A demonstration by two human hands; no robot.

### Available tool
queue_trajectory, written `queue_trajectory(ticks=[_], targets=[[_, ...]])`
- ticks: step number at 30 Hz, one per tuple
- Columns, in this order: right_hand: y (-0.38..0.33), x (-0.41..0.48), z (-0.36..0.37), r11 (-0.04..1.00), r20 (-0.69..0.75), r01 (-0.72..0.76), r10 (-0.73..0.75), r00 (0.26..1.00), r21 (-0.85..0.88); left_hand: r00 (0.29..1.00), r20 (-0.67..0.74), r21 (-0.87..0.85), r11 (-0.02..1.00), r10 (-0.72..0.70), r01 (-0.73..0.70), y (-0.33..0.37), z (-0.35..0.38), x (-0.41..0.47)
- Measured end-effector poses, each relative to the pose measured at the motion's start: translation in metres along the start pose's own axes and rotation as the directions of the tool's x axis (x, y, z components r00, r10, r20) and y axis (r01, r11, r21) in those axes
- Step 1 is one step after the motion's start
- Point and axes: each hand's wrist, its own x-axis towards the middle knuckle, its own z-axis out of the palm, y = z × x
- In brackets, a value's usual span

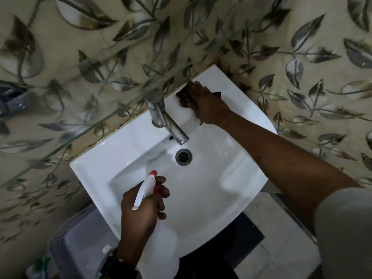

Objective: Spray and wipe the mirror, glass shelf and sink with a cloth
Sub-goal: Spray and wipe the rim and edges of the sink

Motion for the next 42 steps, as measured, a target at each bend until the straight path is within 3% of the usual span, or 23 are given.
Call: queue_trajectory(ticks=[3, 5, 7, 10, 12, 13, 16, 17, 18, 20, 22, 24, 27, 30, 34, 39, 42], targets=[[0.027, 0.017, -0.010, 0.956, -0.066, -0.293, 0.291, 0.954, -0.012, 1.000, -0.004, 0.014, 0.999, 0.030, -0.030, 0.007, -0.006, 0.002], [0.021, 0.019, -0.011, 0.924, -0.108, -0.381, 0.380, 0.919, 0.013, 0.999, -0.006, 0.020, 0.999, 0.044, -0.043, 0.009, -0.011, 0.003], [-0.004, 0.014, -0.002, 0.952, -0.139, -0.300, 0.305, 0.942, 0.055, 0.999, -0.012, 0.033, 0.999, 0.031, -0.030, 0.008, -0.014, 0.005], [-0.028, -0.014, 0.024, 0.999, -0.094, 0.010, -0.007, 0.996, 0.034, 1.000, -0.004, 0.033, 0.999, 0.001, -0.001, 0.005, -0.009, 0.008], [-0.021, -0.016, 0.018, 0.996, -0.073, 0.084, -0.083, 0.994, 0.014, 1.000, -0.008, 0.031, 0.999, -0.009, 0.009, 0.005, -0.007, 0.007], [-0.013, -0.009, 0.012, 0.999, -0.107, 0.045, -0.046, 0.993, -0.004, 1.000, -0.008, 0.033, 0.999, -0.007, 0.007, 0.006, -0.007, 0.006], [0.009, 0.013, -0.003, 0.954, -0.142, -0.294, 0.298, 0.944, 0.050, 1.000, -0.014, 0.026, 1.000, 0.003, -0.003, 0.006, -0.011, 0.007], [0.005, 0.016, -0.002, 0.937, -0.148, -0.344, 0.349, 0.925, 0.057, 1.000, -0.016, 0.025, 1.000, 0.010, -0.009, 0.006, -0.012, 0.007], [-0.006, 0.015, 0.004, 0.950, -0.190, -0.306, 0.311, 0.931, 0.058, 1.000, -0.013, 0.031, 0.999, 0.014, -0.013, 0.006, -0.012, 0.008], [-0.031, 0.002, 0.027, 0.997, -0.251, -0.065, 0.076, 0.965, 0.050, 1.000, 0.000, 0.042, 0.999, 0.021, -0.021, 0.006, -0.010, 0.009], [-0.041, -0.011, 0.041, 0.987, -0.205, 0.155, -0.142, 0.968, 0.047, 1.000, 0.010, 0.066, 0.997, 0.027, -0.028, 0.006, -0.007, 0.011], [-0.035, -0.006, 0.036, 0.982, -0.201, 0.189, -0.182, 0.962, 0.016, 1.000, 0.008, 0.085, 0.996, 0.025, -0.025, 0.005, -0.004, 0.011], [-0.036, -0.003, 0.037, 0.999, -0.242, 0.047, -0.040, 0.969, 0.022, 0.999, 0.014, 0.048, 0.998, 0.032, -0.032, 0.005, -0.002, 0.008], [-0.066, -0.024, 0.045, 0.984, -0.311, -0.099, 0.142, 0.940, 0.148, 1.000, 0.016, 0.034, 0.999, 0.017, -0.018, -0.001, -0.001, 0.003], [-0.098, -0.060, 0.048, 0.971, -0.366, -0.146, 0.207, 0.907, 0.187, 1.000, 0.005, 0.032, 0.999, -0.011, 0.011, -0.009, -0.007, -0.004], [-0.127, -0.074, 0.063, 0.820, -0.380, -0.171, 0.424, 0.822, 0.546, 1.000, -0.007, 0.019, 1.000, -0.018, 0.018, -0.006, -0.021, -0.013], [-0.144, -0.076, 0.076, 0.840, -0.394, -0.251, 0.463, 0.794, 0.481, 0.999, -0.025, 0.006, 1.000, 0.025, -0.025, -0.002, -0.031, -0.018]])
